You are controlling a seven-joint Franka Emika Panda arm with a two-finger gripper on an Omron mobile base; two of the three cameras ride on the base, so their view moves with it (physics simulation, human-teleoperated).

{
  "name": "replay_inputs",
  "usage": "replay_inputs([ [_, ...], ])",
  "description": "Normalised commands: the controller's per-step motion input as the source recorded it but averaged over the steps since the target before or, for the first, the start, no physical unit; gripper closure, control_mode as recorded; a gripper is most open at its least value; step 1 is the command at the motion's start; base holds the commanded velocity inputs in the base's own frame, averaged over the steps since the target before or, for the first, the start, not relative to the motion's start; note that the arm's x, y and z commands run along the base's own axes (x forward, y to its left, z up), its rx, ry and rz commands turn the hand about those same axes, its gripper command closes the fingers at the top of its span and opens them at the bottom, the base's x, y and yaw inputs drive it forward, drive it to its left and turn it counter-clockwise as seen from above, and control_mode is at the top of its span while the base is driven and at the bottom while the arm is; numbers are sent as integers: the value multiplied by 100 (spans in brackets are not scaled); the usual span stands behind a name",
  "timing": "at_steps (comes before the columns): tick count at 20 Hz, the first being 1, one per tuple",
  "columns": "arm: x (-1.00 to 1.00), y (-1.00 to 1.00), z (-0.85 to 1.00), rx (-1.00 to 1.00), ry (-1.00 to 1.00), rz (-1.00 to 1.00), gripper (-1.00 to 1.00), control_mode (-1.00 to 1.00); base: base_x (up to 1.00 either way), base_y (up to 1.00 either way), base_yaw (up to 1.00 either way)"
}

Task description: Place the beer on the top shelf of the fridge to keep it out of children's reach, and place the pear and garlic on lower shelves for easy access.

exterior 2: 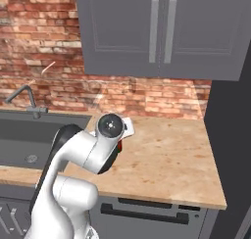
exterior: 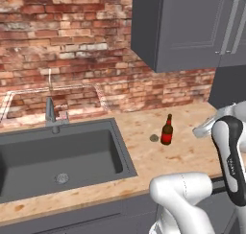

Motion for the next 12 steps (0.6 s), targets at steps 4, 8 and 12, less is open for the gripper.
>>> replay_inputs([
  [4, 39, 0, -29, 11, -9, 25, -100, -100, 0, 0, 0],
  [8, 32, 0, -20, 10, -12, 25, -100, -100, 0, 0, 0],
  [12, 28, 0, -4, 8, -6, 18, -100, -100, 0, 0, 0],
])
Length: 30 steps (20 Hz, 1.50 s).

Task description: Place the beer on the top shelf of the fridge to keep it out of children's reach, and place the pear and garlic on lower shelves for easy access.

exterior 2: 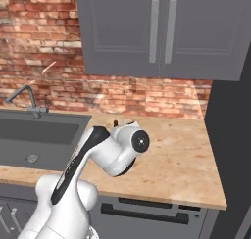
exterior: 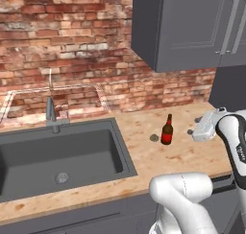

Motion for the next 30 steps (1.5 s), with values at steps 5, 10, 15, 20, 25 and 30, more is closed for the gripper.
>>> replay_inputs([
  [5, 31, 0, 0, 8, -1, 10, -100, -100, 0, 0, 0],
  [10, 34, 0, 0, 8, 0, 1, -100, -100, 0, 0, 0],
  [15, 23, 0, -5, 8, 1, 0, -100, -100, 0, 0, 0],
  [20, 16, 0, -22, 9, 0, 0, -100, -100, 0, 0, 0],
  [25, 14, 0, -28, 9, 0, 0, -100, -100, 0, 0, 0],
  [30, 10, 0, -20, 7, 0, 0, -100, -100, 0, 0, 0],
])
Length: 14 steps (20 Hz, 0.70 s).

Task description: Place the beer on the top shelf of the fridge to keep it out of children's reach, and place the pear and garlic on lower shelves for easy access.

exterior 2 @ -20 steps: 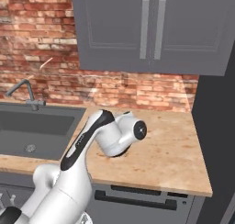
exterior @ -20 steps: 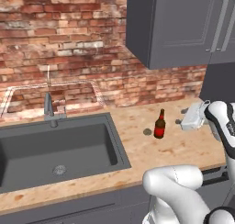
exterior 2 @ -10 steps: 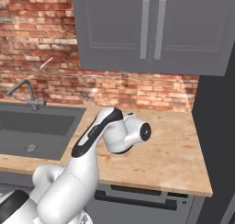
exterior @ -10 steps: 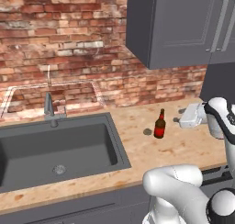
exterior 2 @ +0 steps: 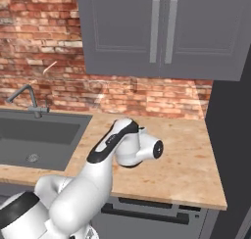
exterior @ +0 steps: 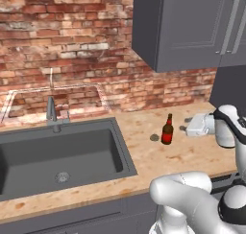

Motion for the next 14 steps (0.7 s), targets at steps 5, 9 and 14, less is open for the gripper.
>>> replay_inputs([
  [5, 16, 1, -20, 1, 0, 0, -100, -100, 0, 0, 0],
  [9, 20, 6, -16, 0, 0, 0, -100, -100, 0, 0, 0],
  [14, 24, 8, -14, 0, 0, 0, -100, -100, 0, 0, 0],
])
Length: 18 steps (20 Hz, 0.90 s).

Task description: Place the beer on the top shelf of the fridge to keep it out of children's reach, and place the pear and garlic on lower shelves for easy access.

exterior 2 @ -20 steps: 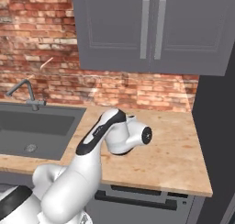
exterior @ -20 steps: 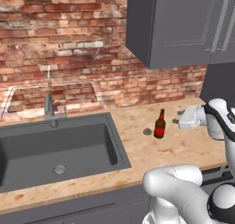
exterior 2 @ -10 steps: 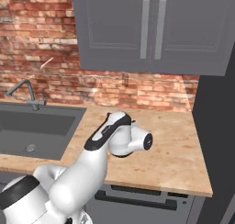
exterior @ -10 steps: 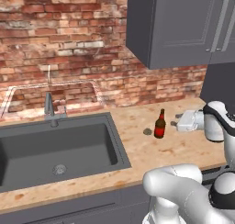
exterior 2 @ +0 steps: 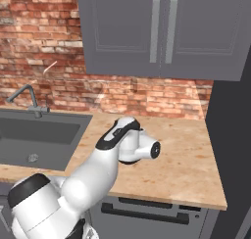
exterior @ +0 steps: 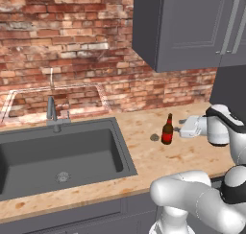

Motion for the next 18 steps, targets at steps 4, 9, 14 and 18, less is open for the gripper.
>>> replay_inputs([
  [4, 27, 1, -11, 0, 0, 0, -100, -100, 0, 0, 0],
  [9, 28, 0, -11, 0, 0, 0, -100, -100, 0, 0, 0],
  [14, 27, 0, -12, 0, 0, 0, -100, -100, 0, 0, 0],
  [18, 24, 1, -14, 0, 0, 0, -100, -100, 0, 0, 0],
])
